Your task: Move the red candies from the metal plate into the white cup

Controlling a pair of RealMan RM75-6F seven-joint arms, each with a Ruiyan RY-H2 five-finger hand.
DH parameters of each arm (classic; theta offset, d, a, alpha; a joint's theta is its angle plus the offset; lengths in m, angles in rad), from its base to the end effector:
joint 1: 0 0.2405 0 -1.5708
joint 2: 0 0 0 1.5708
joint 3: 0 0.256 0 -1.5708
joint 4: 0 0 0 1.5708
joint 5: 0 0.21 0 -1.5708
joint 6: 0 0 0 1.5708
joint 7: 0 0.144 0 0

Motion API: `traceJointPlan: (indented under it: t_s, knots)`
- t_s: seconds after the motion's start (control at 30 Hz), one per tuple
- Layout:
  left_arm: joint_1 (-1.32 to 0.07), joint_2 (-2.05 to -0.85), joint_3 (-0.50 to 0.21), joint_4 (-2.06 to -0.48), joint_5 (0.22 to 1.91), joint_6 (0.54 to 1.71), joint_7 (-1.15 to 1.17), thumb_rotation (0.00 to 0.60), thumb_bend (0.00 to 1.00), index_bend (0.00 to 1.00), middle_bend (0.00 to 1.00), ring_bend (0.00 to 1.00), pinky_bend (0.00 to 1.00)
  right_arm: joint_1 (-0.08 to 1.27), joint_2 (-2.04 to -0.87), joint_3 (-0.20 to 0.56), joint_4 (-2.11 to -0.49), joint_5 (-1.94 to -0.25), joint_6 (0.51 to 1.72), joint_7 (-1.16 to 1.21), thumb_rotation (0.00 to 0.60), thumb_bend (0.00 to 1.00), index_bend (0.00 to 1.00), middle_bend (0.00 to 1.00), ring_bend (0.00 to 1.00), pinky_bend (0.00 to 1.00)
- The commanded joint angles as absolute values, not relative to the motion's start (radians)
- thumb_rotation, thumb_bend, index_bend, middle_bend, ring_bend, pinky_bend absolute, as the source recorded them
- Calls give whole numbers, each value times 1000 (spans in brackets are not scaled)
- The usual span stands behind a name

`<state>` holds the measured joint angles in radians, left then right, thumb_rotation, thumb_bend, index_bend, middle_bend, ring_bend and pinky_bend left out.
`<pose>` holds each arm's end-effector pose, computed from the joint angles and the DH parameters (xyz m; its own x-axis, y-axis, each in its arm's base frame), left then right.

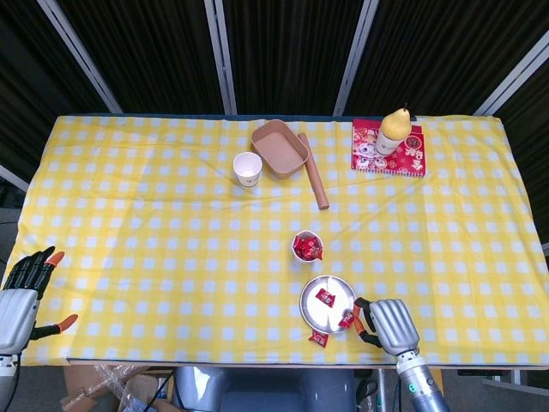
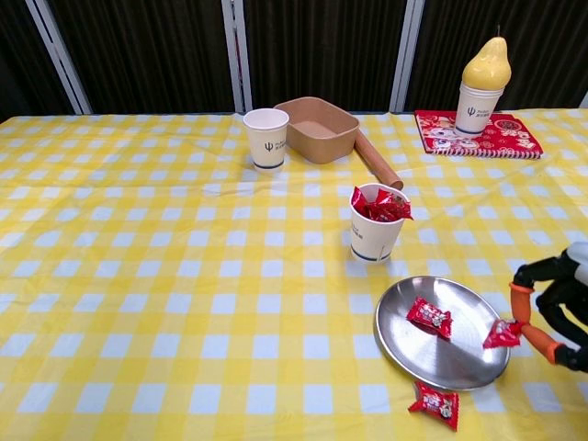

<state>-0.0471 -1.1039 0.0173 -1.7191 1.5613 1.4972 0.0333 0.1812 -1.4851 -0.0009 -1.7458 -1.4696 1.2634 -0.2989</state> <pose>-0.2932 0.1538 0.1445 0.3464 0.0747 0.9351 0.9381 -0.0352 -0.3447 -0.2177 -0.1785 0.0085 0.2358 -0.2804 0.9305 -0.9663 -0.1691 0.1940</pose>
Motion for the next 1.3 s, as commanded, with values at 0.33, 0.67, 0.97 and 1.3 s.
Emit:
traceJointPlan:
  t_s: [0.33, 0.67, 0.97, 1.3]
  knots:
    - [-51, -1101, 17, -1719, 1563, 1490, 18, 600, 0, 0, 0, 0, 0, 304, -1449, 182, -1916, -1343, 1220, -414, 600, 571, 658, 826, 877, 952]
    - [-58, -1090, 14, -1727, 1537, 1467, -6, 600, 0, 0, 0, 0, 0, 442, -1533, 309, -1854, -1154, 1162, -519, 600, 571, 658, 826, 877, 952]
    - [-66, -1081, 10, -1732, 1519, 1446, -30, 600, 0, 0, 0, 0, 0, 536, -1605, 357, -1729, -1052, 1138, -543, 600, 571, 658, 826, 877, 952]
    - [-73, -1076, 8, -1737, 1506, 1430, -36, 600, 0, 0, 0, 0, 0, 598, -1655, 355, -1638, -1008, 1130, -548, 600, 572, 664, 826, 877, 952]
